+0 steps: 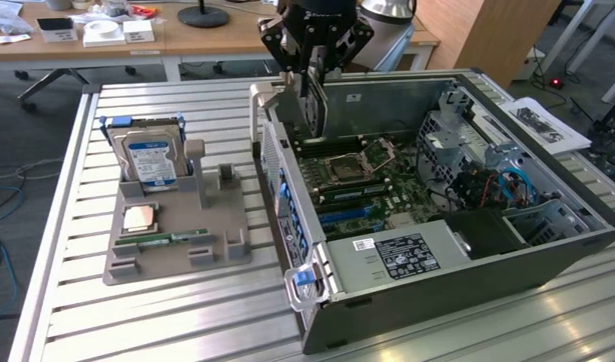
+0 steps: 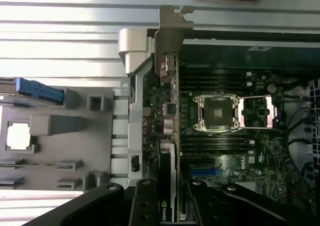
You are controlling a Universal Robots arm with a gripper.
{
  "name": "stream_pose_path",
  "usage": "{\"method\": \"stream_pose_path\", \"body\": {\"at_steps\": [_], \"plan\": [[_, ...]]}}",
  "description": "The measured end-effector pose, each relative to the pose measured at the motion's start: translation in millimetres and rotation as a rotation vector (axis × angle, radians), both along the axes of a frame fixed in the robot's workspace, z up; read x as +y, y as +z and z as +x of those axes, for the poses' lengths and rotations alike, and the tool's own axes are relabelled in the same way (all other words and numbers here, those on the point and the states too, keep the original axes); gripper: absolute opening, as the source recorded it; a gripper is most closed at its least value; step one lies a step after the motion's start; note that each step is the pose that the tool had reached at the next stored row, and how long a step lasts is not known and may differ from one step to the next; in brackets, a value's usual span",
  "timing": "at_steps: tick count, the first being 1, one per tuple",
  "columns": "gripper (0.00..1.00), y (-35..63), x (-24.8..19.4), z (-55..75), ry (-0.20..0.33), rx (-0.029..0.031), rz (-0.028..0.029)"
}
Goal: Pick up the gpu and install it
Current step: 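Pick up the gpu and move the gpu toward the slot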
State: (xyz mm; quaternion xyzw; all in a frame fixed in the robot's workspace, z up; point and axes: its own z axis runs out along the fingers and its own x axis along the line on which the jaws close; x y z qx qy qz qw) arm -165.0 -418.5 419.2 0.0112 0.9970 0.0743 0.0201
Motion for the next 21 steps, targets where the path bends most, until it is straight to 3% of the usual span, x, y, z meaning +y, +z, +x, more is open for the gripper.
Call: {"method": "stream_pose_path", "body": {"at_steps": [11, 21], "plan": [[0.27, 0.1, 0.0, 44.4, 0.0, 0.0001, 0.0189], [0.27, 0.0, 0.0, 78.8, 0.0, 0.0001, 0.0248]]}}
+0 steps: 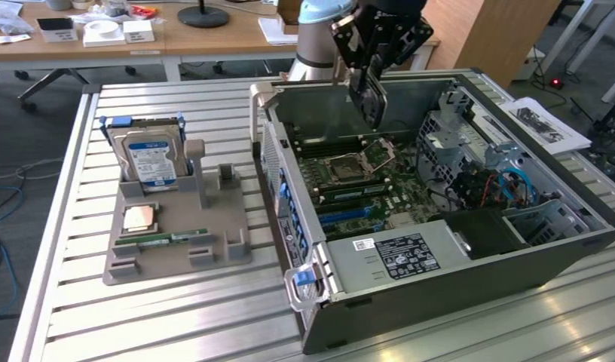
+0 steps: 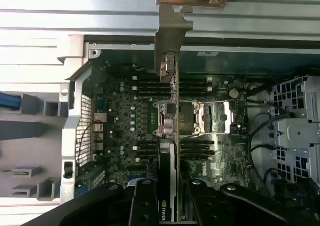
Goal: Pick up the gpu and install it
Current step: 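Pick up the gpu and move the gpu toward the slot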
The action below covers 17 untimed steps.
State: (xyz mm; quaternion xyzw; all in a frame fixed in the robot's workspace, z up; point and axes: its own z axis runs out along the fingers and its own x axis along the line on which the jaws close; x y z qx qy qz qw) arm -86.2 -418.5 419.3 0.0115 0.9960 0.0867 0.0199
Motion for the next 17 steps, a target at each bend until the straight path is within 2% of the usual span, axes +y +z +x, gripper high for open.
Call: {"method": "stream_pose_path", "body": {"at_steps": [17], "plan": [[0.27, 0.1, 0.0, 65.0, 0.0, 0.0, 0.0079]]}}
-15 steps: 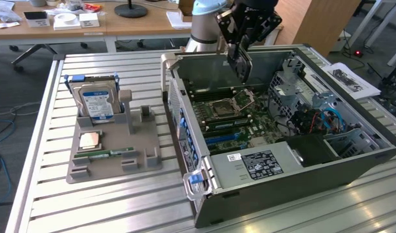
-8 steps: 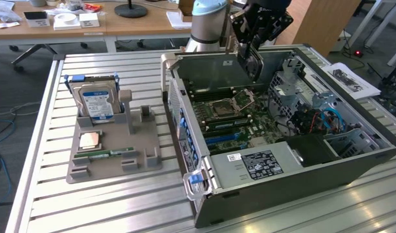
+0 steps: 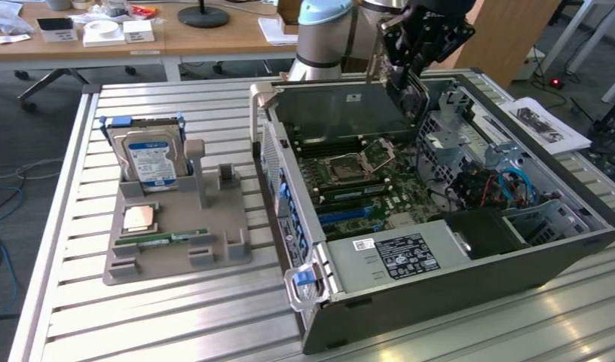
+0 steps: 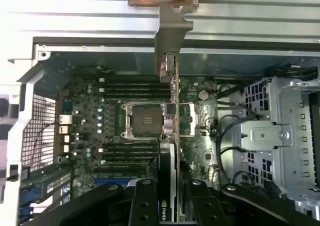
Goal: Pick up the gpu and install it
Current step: 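Pick up the gpu and move the gpu toward the slot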
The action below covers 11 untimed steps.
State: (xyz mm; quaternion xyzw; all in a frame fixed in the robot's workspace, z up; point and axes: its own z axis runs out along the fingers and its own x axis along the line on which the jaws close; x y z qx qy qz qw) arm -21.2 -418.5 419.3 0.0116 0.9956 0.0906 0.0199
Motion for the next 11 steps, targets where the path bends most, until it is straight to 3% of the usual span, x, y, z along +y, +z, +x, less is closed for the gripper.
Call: {"method": "stream_pose_path", "body": {"at_steps": [11], "plan": [[0.27, -0.1, 0.1, 46.5, 0.0, 0.0, 0.0028]]}}
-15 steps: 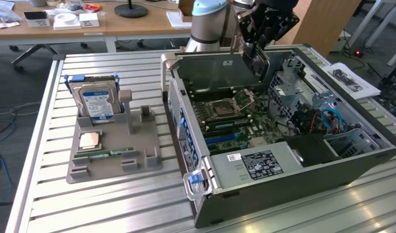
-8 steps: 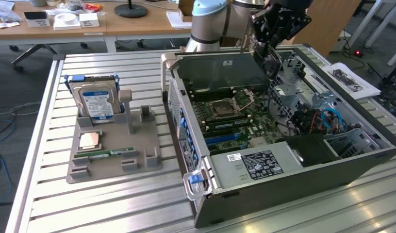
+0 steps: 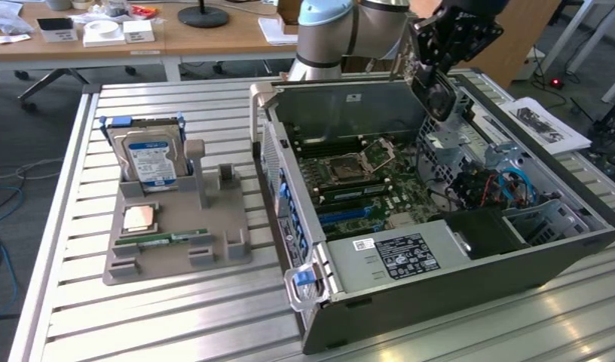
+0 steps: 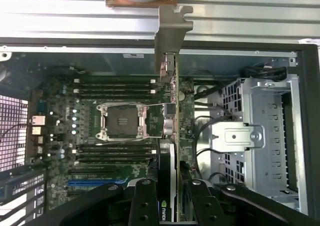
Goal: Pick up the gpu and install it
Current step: 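Pick up the gpu and move the gpu toward the slot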
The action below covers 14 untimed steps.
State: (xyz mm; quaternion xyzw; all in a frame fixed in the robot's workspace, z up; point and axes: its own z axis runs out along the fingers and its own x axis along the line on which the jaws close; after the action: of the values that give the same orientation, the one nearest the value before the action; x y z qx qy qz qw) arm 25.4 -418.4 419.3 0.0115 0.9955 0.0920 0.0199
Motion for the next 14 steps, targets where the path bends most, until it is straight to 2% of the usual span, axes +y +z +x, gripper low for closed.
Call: {"method": "stream_pose_path", "body": {"at_steps": [8, 14], "plan": [[0.27, 0.1, -0.7, 3.5, 0.0, 0.0001, -0.0008], [0.27, 0.0, -6.1, 10.5, 0.0, 0.0014, -0.0017]]}}
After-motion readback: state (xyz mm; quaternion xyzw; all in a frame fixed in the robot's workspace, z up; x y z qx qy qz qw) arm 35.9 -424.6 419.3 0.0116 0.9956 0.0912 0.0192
